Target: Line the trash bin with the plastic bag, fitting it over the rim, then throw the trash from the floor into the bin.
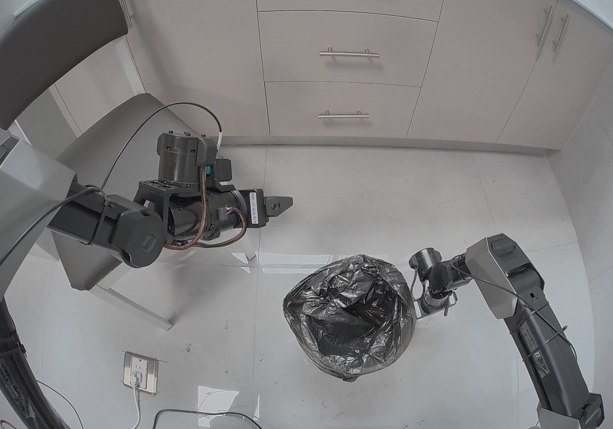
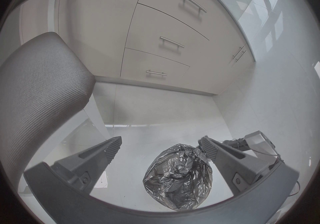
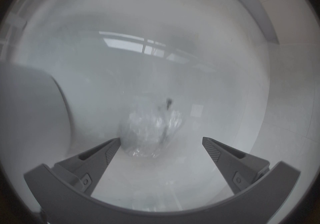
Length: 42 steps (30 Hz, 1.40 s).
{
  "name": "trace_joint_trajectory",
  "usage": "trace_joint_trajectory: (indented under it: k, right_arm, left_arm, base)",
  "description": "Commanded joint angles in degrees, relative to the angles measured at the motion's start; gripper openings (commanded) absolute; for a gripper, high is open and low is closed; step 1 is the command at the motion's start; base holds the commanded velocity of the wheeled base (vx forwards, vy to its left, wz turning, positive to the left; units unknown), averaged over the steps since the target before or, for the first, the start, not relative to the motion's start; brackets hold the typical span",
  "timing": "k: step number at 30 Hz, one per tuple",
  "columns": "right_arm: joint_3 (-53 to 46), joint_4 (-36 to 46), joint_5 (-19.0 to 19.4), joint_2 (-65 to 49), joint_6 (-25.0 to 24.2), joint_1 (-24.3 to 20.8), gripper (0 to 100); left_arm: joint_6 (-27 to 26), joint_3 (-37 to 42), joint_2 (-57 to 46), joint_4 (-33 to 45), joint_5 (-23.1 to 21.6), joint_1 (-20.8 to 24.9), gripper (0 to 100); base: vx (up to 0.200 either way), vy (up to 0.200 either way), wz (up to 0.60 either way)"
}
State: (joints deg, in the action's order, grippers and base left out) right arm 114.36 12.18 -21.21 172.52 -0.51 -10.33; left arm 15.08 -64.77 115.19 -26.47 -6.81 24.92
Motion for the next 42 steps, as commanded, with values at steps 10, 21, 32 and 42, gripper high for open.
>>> trace_joint_trajectory:
  k: [10,21,32,42]
  right_arm:
    - [0.23,2.68,-0.15,5.1,-3.53,-0.13,100]
    - [0.23,-2.6,-0.5,5.1,-3.36,-1.1,100]
    - [0.23,-10.77,-3.75,5.1,0.95,-1.63,100]
    - [0.23,-10.33,-4.19,5.1,0.95,-1.36,100]
  left_arm:
    - [0.04,-0.01,0.83,-0.25,0.05,-0.13,100]
    - [-0.05,0.17,0.91,-0.34,0.05,-0.04,100]
    - [-0.05,0.08,1.18,-0.43,0.05,-0.13,100]
    - [-0.05,-0.01,1.27,-0.43,-0.04,-0.13,100]
  base:
    - [0.0,0.0,0.0]
    - [0.0,0.0,0.0]
    - [0.0,0.0,0.0]
    - [0.0,0.0,0.0]
